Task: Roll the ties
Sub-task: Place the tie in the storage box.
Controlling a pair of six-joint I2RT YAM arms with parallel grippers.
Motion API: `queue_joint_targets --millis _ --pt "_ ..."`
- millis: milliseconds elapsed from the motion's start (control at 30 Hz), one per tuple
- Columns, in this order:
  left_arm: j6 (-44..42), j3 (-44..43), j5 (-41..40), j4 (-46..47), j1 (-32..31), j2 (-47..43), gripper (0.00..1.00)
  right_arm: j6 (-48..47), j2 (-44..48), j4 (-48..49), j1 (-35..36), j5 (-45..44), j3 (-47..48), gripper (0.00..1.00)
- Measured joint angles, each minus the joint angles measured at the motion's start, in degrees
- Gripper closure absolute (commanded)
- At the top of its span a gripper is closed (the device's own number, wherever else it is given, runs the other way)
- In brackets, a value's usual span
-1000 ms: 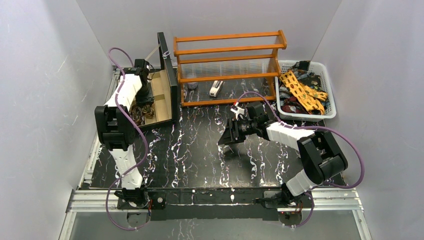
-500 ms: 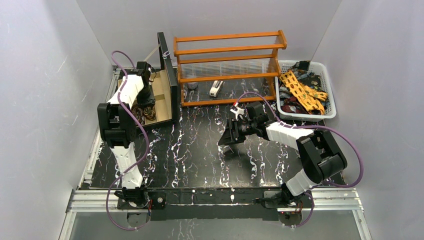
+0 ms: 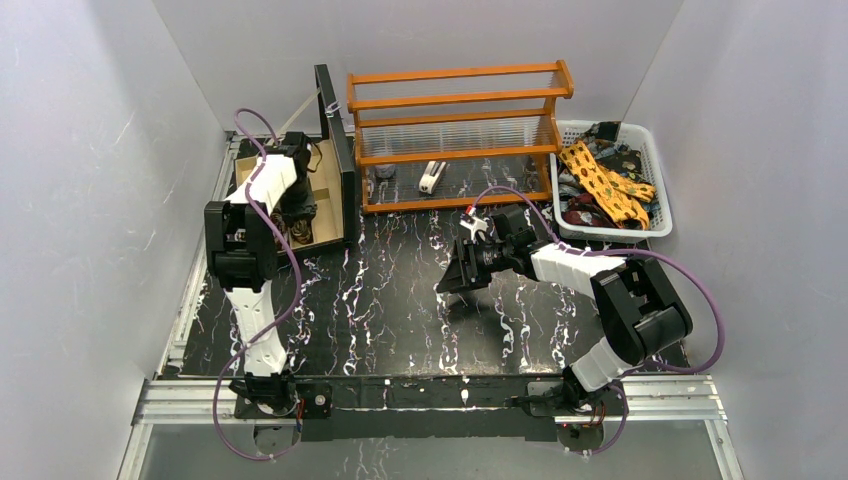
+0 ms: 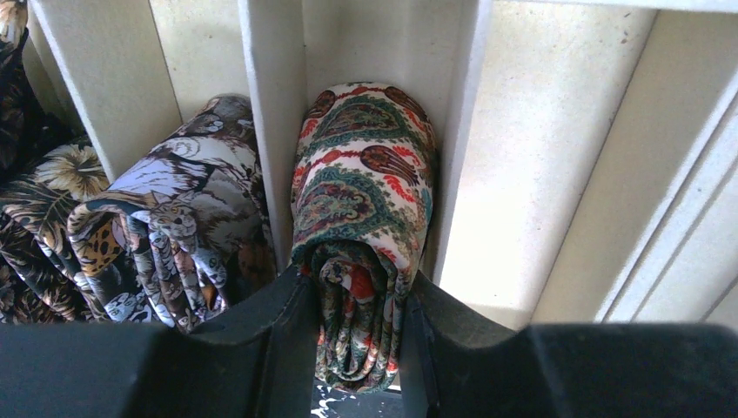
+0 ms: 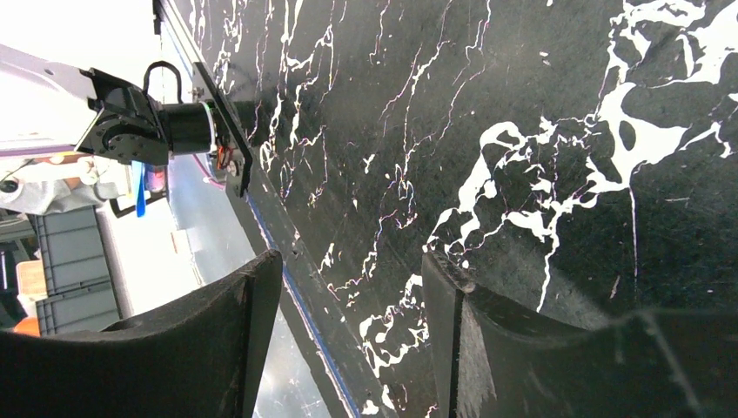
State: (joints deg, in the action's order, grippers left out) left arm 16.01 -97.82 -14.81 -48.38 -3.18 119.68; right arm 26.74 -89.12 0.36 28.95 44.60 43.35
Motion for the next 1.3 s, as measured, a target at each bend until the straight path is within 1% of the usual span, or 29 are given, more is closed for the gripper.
queue_joint_targets --millis 67,167,300,400,467,800,900,967,1033,1167,1300 --pt "0.0 0.5 -0.3 0.4 -0.3 0.0 0.81 -0.1 0.0 -0.3 0.0 0.1 0.0 0.31" --pt "0.0 0.6 -0.9 0.7 -0.6 0.0 0.73 -0.1 0.0 -0.4 0.0 0.2 0.0 0.31" --pt "0.2 0.6 -1.4 0.6 -0.7 0.0 0.68 -0.2 0.0 -0.4 0.0 0.2 0.0 0.31" --pt "0.5 0.6 -1.8 0.6 -0.7 0.0 0.61 -0.2 0.0 -0.4 0.0 0.2 0.0 0.31" --pt "0.8 0.6 -1.9 0.5 -0.7 0.0 0.55 -0.2 0.0 -0.4 0.0 0.2 0.0 0.3" --pt "1.0 -1.4 -2.5 -1.8 -0.7 0.0 0.44 -0.2 0.0 -0.4 0.0 0.3 0.0 0.3" --pt "1.0 -2.5 -2.5 -2.7 -0.7 -0.1 0.38 -0.2 -0.1 -0.4 0.0 0.5 0.0 0.3" --pt "0.9 -2.9 -2.5 -2.9 -0.7 -0.4 0.38 -0.2 -0.2 -0.4 0.0 0.6 0.0 0.3" --pt "0.8 -3.1 -2.5 -3.1 -0.7 -0.7 0.41 -0.2 -0.2 -0.4 0.0 0.6 0.0 0.3" --pt "0.4 -3.2 -2.5 -3.1 -0.7 -0.9 0.54 -0.2 -0.5 -0.4 0.0 0.8 0.0 0.3" --pt "-0.2 -3.2 -2.2 -3.1 -0.7 -0.9 0.64 -0.2 -1.0 -0.4 0.0 1.0 0.0 0.3"
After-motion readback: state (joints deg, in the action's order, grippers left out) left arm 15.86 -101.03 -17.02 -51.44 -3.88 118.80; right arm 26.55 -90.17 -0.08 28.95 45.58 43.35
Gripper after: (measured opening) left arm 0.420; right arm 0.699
